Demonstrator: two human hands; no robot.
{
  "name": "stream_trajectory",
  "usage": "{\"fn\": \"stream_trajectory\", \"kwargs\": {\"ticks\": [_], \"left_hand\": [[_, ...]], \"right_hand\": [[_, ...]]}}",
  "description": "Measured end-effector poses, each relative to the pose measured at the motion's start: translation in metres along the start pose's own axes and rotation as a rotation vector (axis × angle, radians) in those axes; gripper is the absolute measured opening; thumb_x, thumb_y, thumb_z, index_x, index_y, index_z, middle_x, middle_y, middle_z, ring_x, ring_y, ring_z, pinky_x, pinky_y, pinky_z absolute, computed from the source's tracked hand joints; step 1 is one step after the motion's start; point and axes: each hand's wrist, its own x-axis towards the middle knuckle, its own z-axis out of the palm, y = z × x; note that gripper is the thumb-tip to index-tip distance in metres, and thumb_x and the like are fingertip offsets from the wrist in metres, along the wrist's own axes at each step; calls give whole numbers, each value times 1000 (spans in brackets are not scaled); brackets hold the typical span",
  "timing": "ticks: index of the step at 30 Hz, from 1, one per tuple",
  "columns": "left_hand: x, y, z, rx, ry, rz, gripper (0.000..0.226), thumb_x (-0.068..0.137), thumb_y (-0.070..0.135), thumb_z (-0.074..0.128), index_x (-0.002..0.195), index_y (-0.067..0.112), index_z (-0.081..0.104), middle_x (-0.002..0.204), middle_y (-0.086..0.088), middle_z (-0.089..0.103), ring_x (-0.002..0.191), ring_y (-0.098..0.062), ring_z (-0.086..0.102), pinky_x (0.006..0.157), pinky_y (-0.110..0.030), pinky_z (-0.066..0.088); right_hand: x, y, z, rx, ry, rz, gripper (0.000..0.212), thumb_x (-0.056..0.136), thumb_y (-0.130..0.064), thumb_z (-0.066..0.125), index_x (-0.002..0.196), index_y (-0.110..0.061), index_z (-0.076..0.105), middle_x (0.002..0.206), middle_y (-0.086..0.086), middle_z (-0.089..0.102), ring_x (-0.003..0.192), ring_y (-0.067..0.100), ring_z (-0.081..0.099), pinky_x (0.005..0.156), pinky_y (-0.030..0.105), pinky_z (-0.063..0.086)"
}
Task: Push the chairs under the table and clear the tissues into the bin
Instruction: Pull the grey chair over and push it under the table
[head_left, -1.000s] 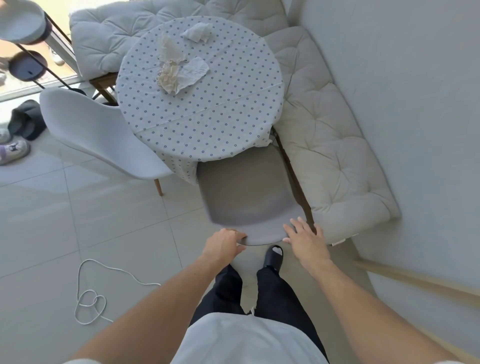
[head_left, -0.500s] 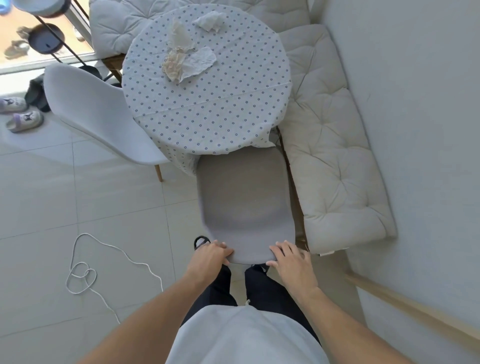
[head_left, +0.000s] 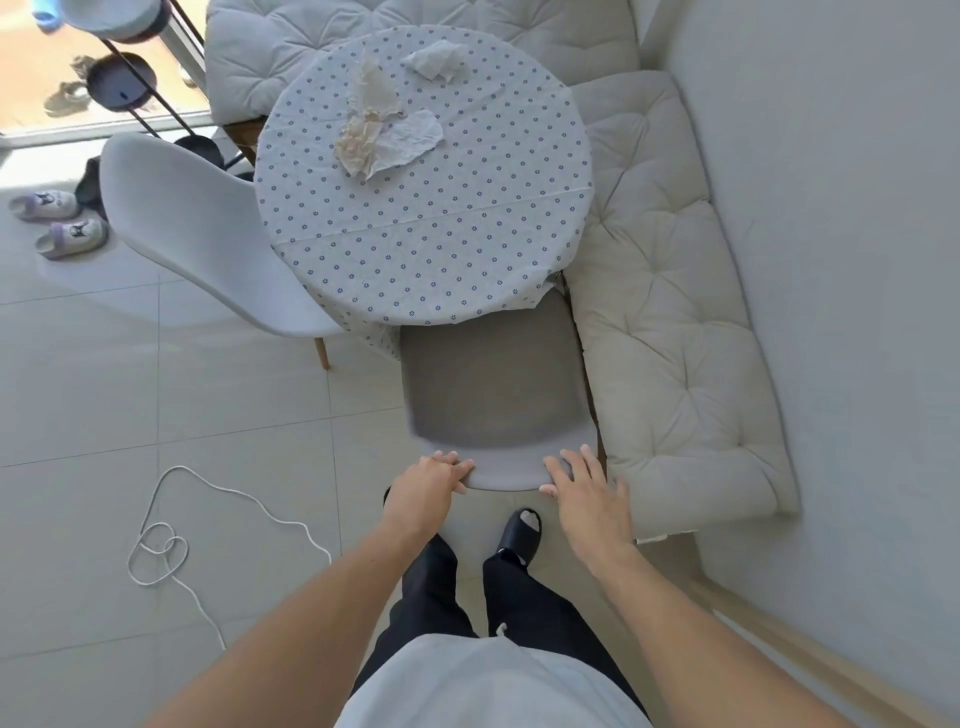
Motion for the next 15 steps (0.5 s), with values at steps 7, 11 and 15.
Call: {"fn": "stream_trajectory", "kwargs": {"ticks": [7,11,15], "left_hand": [[26,13,-14,24,10,5,75,87,-16,41,149,25,56,153,-1,56,141,-20,53,104,-42,54],[38,10,-29,28,60,-26,73,88,-13,40,147,27,57,154,0,55,144,-20,49,105,-42,53],[49,5,-47,25,78,-60,67,90,-9,42,144,27,62,154,-3,56,135,-22,58,103,-43,54]], "right_hand": [[28,13,-23,-37,-5,28,42,112,-38,35,153,-33,36,166,-4,32,161,23,9,111,57,36],[46,7,-34,12,16,21,42,112,-39,33,154,-33,35,168,-4,28,161,22,5,114,58,31],[67,-3,-42,53,18,31,41,112,-40,36,152,-35,37,168,-5,29,161,22,7,115,59,31]]}}
